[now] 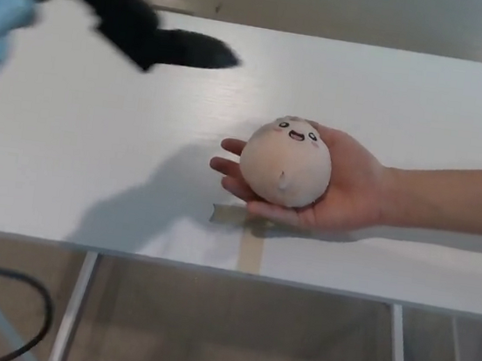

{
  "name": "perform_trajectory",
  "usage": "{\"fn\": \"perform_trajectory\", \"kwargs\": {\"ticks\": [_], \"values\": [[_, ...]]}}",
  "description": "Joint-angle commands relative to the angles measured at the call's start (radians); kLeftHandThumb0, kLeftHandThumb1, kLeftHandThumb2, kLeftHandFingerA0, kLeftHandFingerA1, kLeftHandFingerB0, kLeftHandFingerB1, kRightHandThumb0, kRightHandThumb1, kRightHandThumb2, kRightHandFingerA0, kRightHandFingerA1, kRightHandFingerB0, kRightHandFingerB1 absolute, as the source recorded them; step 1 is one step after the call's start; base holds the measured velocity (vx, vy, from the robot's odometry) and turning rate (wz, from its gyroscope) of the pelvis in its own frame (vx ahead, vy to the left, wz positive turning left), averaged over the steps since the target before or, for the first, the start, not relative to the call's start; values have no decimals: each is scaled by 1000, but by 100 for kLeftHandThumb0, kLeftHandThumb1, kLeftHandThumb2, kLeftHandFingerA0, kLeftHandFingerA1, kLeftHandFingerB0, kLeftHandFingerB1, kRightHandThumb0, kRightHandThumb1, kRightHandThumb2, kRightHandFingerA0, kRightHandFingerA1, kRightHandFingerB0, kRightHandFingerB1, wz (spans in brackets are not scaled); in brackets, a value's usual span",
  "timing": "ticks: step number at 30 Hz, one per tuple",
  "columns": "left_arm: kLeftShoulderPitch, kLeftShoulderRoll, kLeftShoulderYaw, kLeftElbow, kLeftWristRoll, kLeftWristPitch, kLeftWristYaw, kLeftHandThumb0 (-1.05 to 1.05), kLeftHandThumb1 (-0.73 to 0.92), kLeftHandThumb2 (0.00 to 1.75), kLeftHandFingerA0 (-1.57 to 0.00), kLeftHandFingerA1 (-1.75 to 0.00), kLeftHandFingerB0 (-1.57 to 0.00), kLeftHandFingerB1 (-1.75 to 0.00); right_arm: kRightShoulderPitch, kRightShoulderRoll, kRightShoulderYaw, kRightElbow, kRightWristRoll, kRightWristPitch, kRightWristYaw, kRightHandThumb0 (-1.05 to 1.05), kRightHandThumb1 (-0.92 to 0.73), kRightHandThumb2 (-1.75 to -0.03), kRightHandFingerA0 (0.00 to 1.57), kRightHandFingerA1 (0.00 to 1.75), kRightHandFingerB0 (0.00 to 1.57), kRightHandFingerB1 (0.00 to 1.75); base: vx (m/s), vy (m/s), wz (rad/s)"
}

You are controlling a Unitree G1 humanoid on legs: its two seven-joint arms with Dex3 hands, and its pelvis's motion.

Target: Use the left hand to take the pink dumpling toy on a person's hand and put it on the desk.

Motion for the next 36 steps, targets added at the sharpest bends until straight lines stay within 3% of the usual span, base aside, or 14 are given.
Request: {"fn": "perform_trajectory", "kwargs": {"ticks": [1, 12, 13, 16, 23, 31, 32, 34, 35, 36], "values": [[-267, -173, -346, 330, 375, 236, -83, -32, 17, 80, 0, -49, 0, -47, 27, -21, -4, 5, 10, 12, 27, -35, -64, -59, 75, 48, 54, 42, 0, 0, 0], [-310, -295, -474, 529, 408, 316, -66, -30, 18, 80, 0, -49, 0, -47, 29, -22, 2, 4, 4, 14, 27, -35, -64, -59, 75, 48, 54, 41, 0, 0, 0], [-323, -311, -491, 564, 416, 324, -71, -52, 36, 72, 0, -35, -11, -36, 25, -23, -3, 4, 9, 15, 28, -35, -65, -59, 75, 48, 54, 41, 0, 0, 0], [-348, -354, -531, 649, 442, 344, -74, -55, 37, 66, -7, -29, -10, -28, 10, -27, -22, 3, 28, 22, 30, -35, -64, -59, 76, 48, 54, 41, 0, 0, 0], [-314, -410, -584, 724, 486, 366, -82, -55, 38, 66, -6, -30, -11, -33, 22, -28, -15, 3, 17, 21, 42, -35, -62, -58, 74, 48, 53, 41, 0, 0, 0], [-323, -402, -554, 748, 506, 332, -99, -53, 36, 67, -7, -28, -11, -34, -2, -30, -17, 3, 18, 31, 38, -35, -62, -58, 73, 48, 54, 42, 0, 0, 0], [-320, -398, -553, 744, 511, 330, -101, -48, 40, 54, -8, -25, -14, -28, -2, -30, -14, 3, 14, 31, 38, -35, -62, -58, 73, 48, 55, 42, 0, 0, 0], [-311, -388, -549, 730, 524, 327, -105, -48, 39, 55, -7, -24, -14, -28, -3, -32, -9, 2, 10, 32, 38, -35, -62, -58, 73, 48, 55, 42, 0, 0, 0], [-306, -384, -548, 719, 529, 331, -108, -52, 36, 66, -8, -25, -11, -33, 0, -32, -11, 2, 12, 31, 40, -35, -61, -58, 74, 48, 55, 42, 0, 0, 0], [-302, -381, -546, 711, 533, 334, -111, -52, 36, 66, -8, -25, -11, -33, 1, -32, -13, 2, 14, 30, 41, -35, -61, -58, 74, 48, 55, 42, 0, 0, 0]]}}
